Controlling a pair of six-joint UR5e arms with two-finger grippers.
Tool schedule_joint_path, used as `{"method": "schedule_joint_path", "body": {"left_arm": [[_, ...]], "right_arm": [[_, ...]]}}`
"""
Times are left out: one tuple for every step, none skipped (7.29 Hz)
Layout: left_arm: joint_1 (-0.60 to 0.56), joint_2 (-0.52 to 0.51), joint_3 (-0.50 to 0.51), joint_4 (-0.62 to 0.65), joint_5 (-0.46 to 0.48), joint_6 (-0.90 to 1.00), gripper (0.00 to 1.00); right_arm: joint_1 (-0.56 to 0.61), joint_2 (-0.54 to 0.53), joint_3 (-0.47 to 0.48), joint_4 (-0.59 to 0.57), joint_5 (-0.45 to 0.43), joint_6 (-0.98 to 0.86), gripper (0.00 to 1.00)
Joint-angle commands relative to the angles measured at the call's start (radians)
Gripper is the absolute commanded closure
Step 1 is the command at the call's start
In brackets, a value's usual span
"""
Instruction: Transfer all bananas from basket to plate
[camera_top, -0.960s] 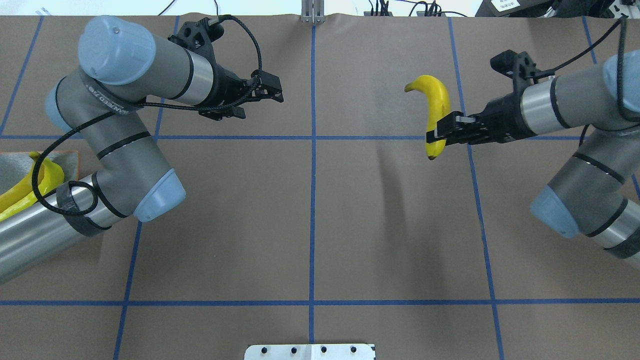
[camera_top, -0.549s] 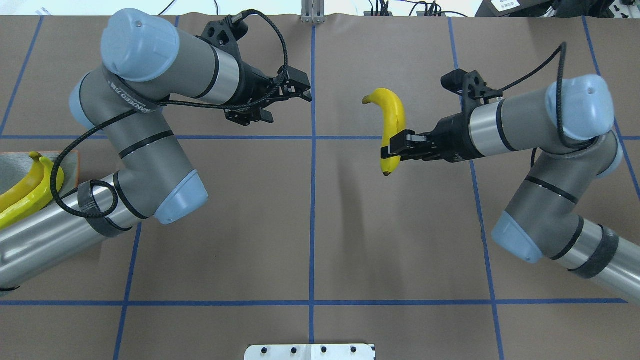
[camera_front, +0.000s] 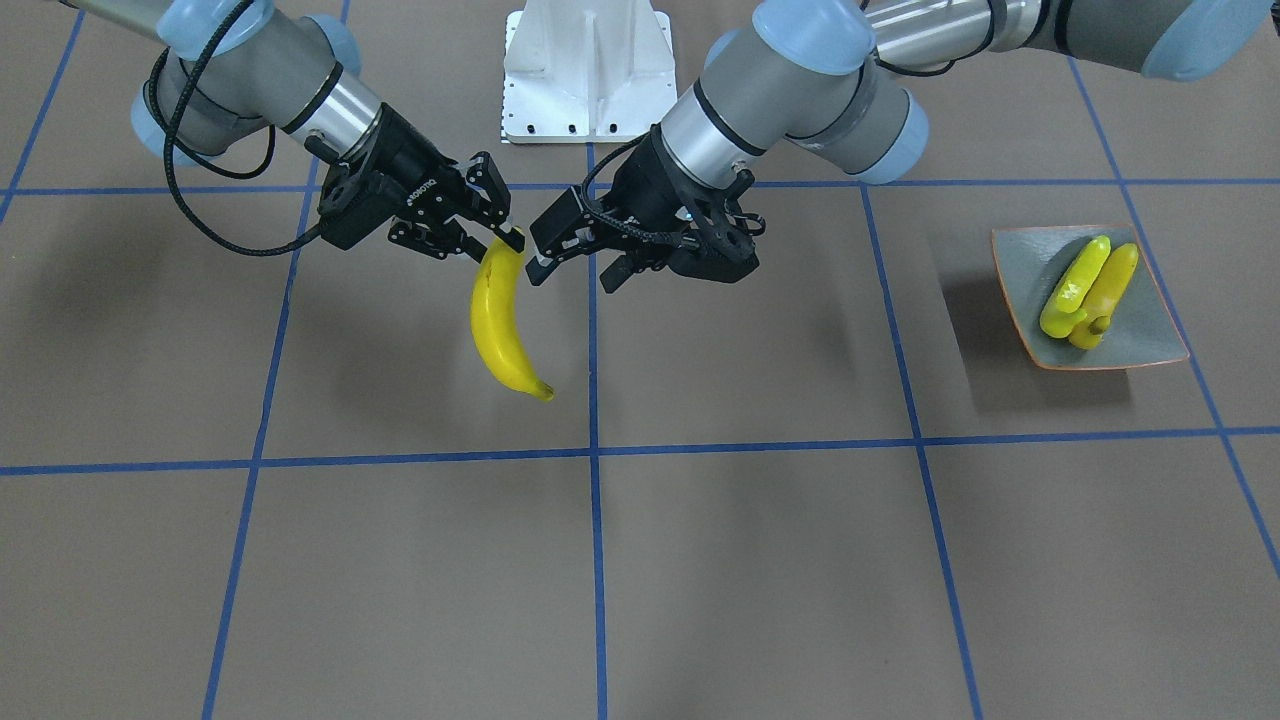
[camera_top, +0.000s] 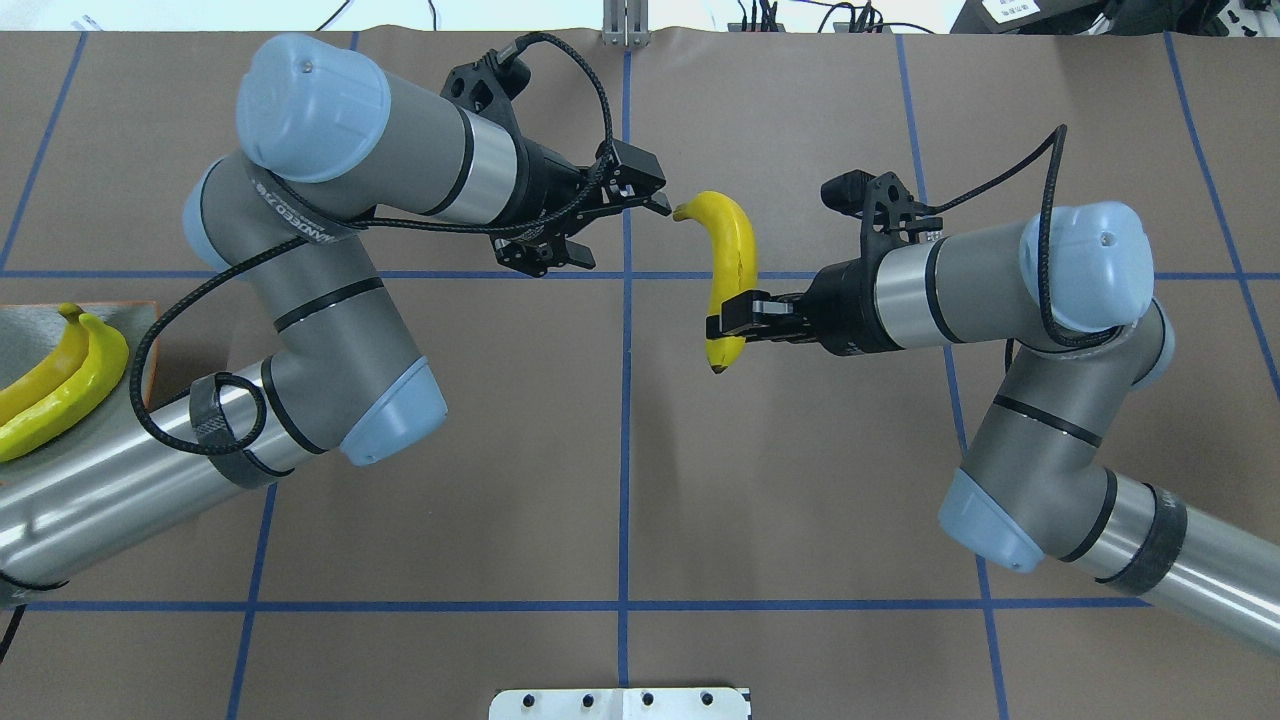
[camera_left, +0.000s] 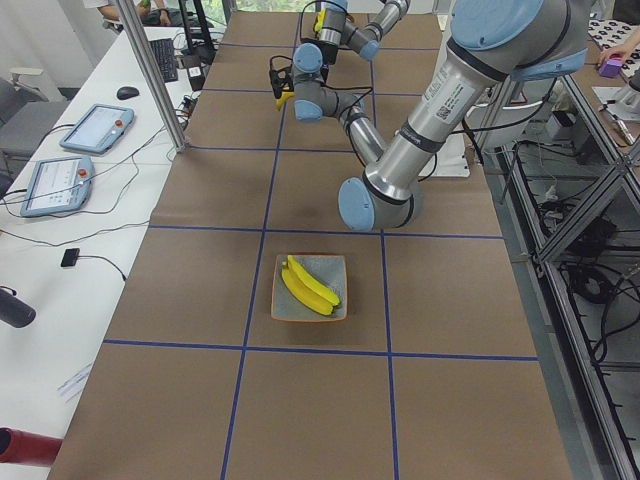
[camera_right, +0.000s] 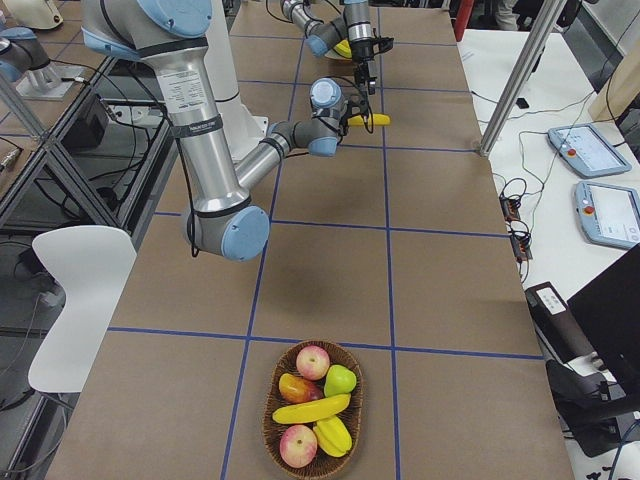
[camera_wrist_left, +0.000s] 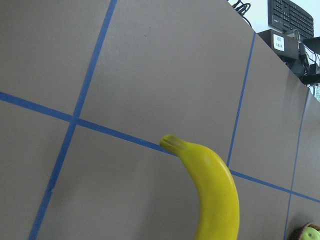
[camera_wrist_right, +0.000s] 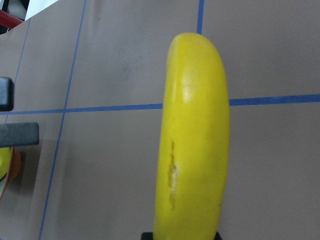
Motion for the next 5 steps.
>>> {"method": "schedule_joint_path", "body": {"left_arm": [[0.011,-0.013,0.032,-0.027,0.002,-0.015,0.0],[0.012,-0.032,0.053,-0.03,0.003,-0.016,0.0],[0.015,-0.045,0.077,-0.056,0.005,-0.019,0.0],[0.018,-0.045,0.087,-0.071,0.006,-0.019,0.0],[0.02,-0.045,0.09,-0.072,0.008,-0.018,0.0]], "right_arm": [[-0.032,0.023,0.0,0.0,-0.028,0.0,1.0],[-0.039,0.028,0.0,0.0,-0.03,0.0,1.0],[-0.041,0.032,0.002,0.0,-0.028,0.0,1.0],[-0.041,0.031,0.002,0.0,-0.028,0.0,1.0],[-0.041,0.031,0.008,0.0,-0.027,-0.002,1.0]]}}
